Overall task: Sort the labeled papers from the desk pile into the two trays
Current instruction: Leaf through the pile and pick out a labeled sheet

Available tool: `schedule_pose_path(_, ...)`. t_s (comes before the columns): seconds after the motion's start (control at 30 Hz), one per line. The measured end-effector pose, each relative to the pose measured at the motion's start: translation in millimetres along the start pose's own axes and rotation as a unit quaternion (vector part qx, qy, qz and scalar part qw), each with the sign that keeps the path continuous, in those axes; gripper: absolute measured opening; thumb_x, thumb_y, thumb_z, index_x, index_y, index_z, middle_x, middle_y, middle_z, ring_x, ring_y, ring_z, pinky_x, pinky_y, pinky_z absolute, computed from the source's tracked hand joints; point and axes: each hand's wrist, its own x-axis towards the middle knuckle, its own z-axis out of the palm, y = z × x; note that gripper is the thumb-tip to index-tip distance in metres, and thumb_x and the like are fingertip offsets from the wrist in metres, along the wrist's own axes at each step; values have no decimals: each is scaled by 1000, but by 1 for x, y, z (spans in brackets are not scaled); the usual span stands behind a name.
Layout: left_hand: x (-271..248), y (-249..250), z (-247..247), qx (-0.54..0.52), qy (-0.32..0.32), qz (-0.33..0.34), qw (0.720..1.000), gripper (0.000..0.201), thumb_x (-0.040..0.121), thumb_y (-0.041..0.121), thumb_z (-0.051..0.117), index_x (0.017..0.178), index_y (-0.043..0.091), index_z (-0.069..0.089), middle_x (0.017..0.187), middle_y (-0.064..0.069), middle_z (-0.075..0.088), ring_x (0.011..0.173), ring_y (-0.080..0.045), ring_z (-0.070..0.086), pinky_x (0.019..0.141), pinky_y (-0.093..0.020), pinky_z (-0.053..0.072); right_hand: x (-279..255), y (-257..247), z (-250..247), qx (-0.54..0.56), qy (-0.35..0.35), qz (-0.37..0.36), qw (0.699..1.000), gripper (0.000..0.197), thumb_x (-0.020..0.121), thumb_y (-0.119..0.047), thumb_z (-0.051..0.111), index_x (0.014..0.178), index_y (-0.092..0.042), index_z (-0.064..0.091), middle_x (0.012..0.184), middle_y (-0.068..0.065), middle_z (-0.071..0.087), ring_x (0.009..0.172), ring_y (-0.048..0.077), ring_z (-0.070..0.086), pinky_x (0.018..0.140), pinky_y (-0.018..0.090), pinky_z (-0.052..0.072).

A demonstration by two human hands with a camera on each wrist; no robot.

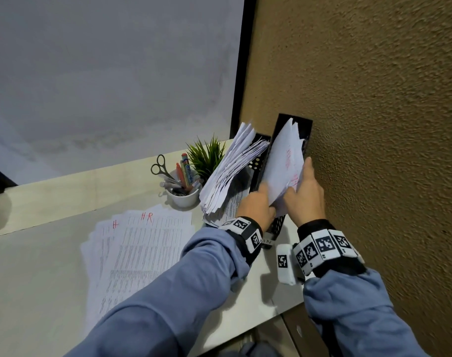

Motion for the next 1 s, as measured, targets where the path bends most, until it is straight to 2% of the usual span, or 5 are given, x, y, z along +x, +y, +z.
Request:
schedule_pose_path(0.47, -44, -49, -14, -185, -20, 19, 982, 43, 81, -7, 45, 118, 8, 59, 116, -7, 63, 97, -27, 62, 89, -35, 52, 4, 2, 2, 9, 27, 30, 999, 69, 86, 7, 43, 149, -11, 22, 137, 18, 48, 125, 34, 45, 103, 38, 39)
schedule_pose_path(0.6, -100, -121, -19, -301, -15, -94, 949, 32, 86, -6, 49, 102, 15, 67, 105, -5, 69, 84, -17, 67, 69, -16, 55, -14, -21, -1, 55, 141, -101, 983, 54, 87, 6, 43, 140, -5, 42, 122, 17, 53, 110, 27, 52, 93, 26, 37)
schedule_pose_path(0.67, -124, -172, -16, -258, 29, -179, 949, 29, 87, -4, 49, 95, 18, 66, 102, -5, 69, 88, -16, 66, 81, -23, 55, -29, -33, 12, 111, 173, -204, 957, 44, 85, 6, 44, 127, -2, 54, 110, 14, 56, 94, 20, 54, 84, 21, 40)
schedule_pose_path(0.83, -168, -271, -17, -78, 75, -395, 912, 38, 88, 11, 54, 125, 4, 49, 129, -13, 50, 118, -30, 49, 98, -35, 41, -80, -40, 90, 140, -15, -284, 948, 29, 83, 11, 49, 101, -4, 66, 94, 7, 61, 81, -5, 49, 79, 0, 37)
schedule_pose_path(1.0, -189, -291, -8, -3, 24, -466, 885, 64, 76, 31, 70, 125, 5, 39, 125, -15, 42, 114, -34, 45, 89, -40, 46, -117, -2, 191, 116, -270, -5, 956, 28, 87, 4, 51, 108, -9, 65, 108, 6, 62, 97, 16, 62, 90, 23, 51)
